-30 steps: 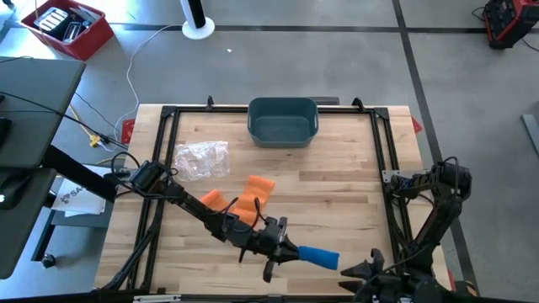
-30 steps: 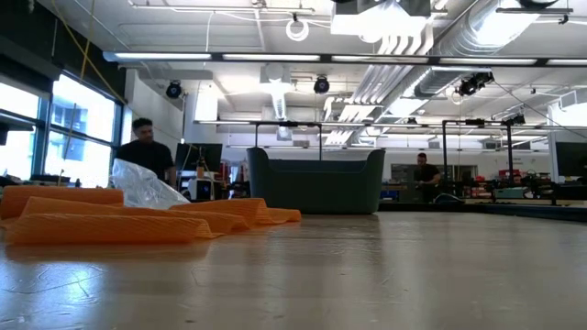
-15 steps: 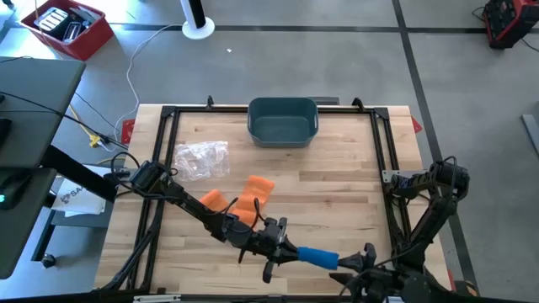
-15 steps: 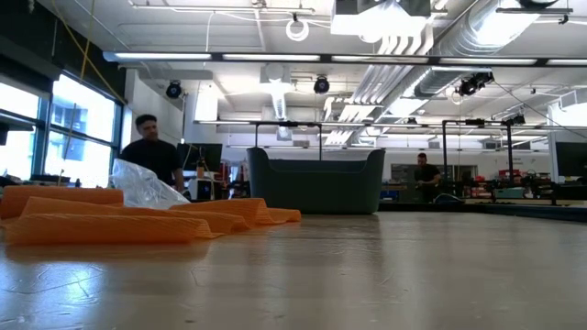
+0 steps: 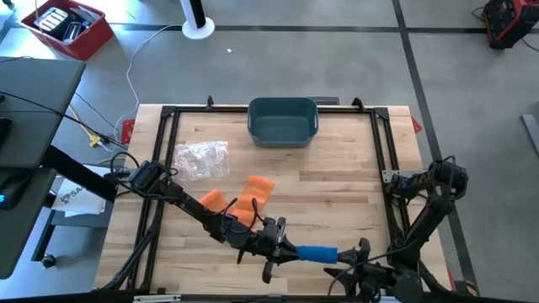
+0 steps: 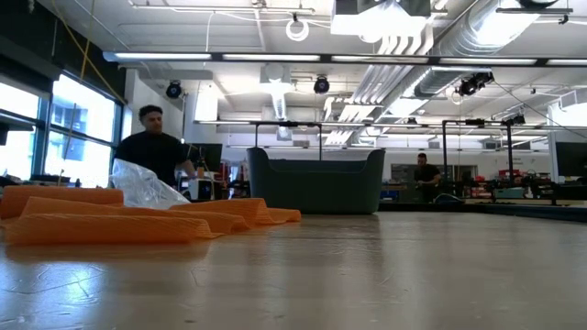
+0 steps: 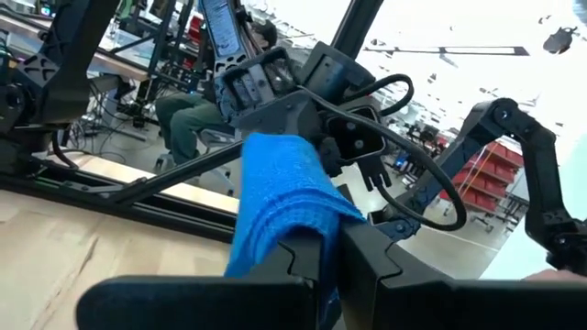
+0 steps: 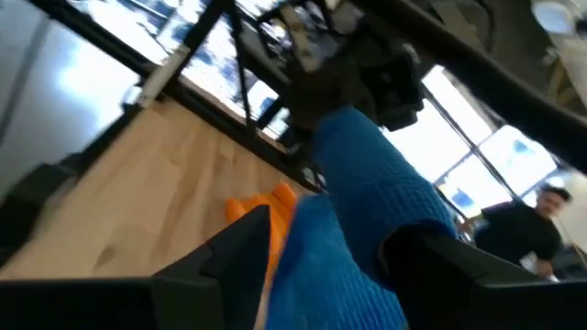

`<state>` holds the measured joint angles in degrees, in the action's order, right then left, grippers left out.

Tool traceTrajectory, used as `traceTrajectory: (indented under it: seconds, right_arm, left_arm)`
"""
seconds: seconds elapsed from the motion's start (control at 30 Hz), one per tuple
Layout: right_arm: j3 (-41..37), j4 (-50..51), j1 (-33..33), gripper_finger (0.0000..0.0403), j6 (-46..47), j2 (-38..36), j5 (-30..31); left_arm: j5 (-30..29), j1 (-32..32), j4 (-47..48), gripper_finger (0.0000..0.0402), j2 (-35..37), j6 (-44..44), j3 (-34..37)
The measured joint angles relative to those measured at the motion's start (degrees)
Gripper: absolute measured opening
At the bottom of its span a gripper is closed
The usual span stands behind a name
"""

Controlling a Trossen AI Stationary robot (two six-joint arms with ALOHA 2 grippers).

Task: Roll bandage
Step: Roll the blue bandage

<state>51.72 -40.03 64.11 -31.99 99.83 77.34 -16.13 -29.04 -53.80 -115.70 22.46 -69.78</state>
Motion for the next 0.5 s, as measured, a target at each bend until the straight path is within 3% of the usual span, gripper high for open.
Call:
traceTrajectory:
  seconds: [0.13,0.3,0.4,0.5]
  right_arm:
    - [0.0,0.0,-0.8,0.0141,2.0,0.0,0.7]
    - [0.0,0.0,-0.9,0.0025,5.7,0.0,0.6]
    - [0.0,0.1,-0.3,0.0016,6.9,0.0,0.4]
    - [0.0,0.2,0.5,0.0017,9.1,0.1,0.4]
  left_arm:
    - [-0.4,-0.4,0.1,0.0013,0.1,0.0,0.0]
    - [-0.7,-0.4,0.7,0.0037,0.1,0.0,0.1]
    - [-0.6,-0.3,4.1,0.0063,0.8,-0.1,0.0]
    - [-0.7,-0.2,14.4,0.0087,2.9,-0.9,-0.3]
